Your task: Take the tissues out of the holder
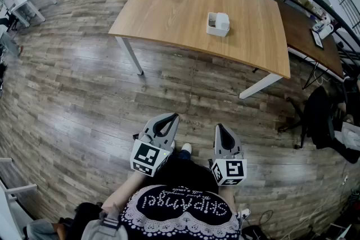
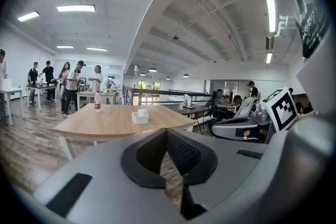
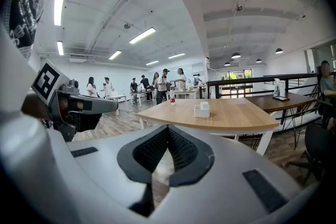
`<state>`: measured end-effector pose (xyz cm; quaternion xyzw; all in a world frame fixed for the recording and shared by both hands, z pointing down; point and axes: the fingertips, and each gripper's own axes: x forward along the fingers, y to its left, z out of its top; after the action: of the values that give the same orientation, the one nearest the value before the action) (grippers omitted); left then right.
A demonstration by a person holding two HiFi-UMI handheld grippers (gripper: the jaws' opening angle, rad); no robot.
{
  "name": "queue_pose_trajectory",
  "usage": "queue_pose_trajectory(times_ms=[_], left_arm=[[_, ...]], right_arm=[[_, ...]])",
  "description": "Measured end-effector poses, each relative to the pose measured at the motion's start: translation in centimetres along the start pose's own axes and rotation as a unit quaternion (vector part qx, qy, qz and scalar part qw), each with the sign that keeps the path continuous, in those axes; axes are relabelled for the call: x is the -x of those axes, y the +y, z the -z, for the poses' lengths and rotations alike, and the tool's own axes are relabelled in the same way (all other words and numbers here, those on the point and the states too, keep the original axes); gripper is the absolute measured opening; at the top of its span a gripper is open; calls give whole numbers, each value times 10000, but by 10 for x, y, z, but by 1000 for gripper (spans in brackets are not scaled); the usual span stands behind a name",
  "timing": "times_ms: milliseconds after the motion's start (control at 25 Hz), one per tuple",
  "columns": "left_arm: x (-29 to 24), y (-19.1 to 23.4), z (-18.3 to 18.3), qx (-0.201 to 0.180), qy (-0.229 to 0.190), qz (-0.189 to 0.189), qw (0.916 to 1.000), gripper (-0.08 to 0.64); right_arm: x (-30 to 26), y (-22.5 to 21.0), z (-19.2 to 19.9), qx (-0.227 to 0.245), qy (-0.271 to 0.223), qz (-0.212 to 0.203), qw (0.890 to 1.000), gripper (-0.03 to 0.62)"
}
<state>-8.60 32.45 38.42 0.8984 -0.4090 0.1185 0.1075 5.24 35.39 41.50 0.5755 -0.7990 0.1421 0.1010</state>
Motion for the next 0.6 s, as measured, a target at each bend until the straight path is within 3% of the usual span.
queue_pose_trajectory(times_ms=[600], left_arm=[[1, 1, -3, -56, -101, 32, 9999, 6]], right_arm=[[2, 0, 0, 0, -37, 35, 10000, 9]])
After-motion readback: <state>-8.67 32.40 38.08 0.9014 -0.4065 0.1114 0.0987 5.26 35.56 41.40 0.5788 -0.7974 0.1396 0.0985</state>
